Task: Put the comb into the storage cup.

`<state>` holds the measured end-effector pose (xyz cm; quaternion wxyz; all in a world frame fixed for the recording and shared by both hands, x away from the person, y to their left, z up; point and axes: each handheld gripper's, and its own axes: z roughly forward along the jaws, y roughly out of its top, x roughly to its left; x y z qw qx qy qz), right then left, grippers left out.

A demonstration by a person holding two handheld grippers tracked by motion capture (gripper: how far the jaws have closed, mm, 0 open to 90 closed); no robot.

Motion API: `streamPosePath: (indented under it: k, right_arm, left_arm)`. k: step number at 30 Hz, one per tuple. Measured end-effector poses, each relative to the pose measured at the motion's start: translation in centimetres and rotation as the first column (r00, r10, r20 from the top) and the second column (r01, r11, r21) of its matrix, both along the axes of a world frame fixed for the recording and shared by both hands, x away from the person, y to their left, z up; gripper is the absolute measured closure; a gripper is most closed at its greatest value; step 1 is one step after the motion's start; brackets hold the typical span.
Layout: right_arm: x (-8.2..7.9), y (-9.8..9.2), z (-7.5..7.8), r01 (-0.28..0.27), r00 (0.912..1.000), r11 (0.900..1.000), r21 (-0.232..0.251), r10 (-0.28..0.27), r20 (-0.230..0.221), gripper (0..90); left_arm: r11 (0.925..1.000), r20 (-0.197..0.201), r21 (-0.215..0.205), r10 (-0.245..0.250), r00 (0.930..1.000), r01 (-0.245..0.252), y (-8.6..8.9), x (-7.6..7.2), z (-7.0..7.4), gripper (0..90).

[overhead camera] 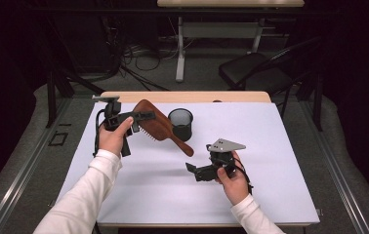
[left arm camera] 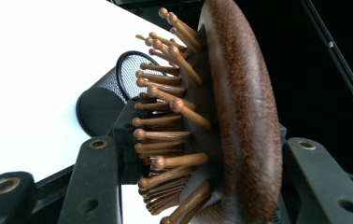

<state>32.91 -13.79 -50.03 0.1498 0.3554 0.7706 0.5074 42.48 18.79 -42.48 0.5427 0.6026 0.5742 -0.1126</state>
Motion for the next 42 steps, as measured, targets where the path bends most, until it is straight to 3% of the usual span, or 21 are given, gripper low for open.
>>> streamPosePath:
  k: [19, 42]
  right_arm:
    - [0.1, -0.3, -0.1, 0.017, 0.9999, 1.000, 0.003, -0.017, 0.000, 0.0]
    - [0.0, -1.2, 0.2, 0.052, 0.9986, 0.998, 0.020, -0.052, 0.002, 0.0]
  left_arm:
    - [0.9999, -0.001, -0.003, 0.013, 0.9999, -0.013, 0.5, 0.8, 1.1, 49.8]
    - [0.9988, 0.003, -0.007, 0.048, 0.9988, -0.048, -0.5, 2.7, 2.4, 49.6]
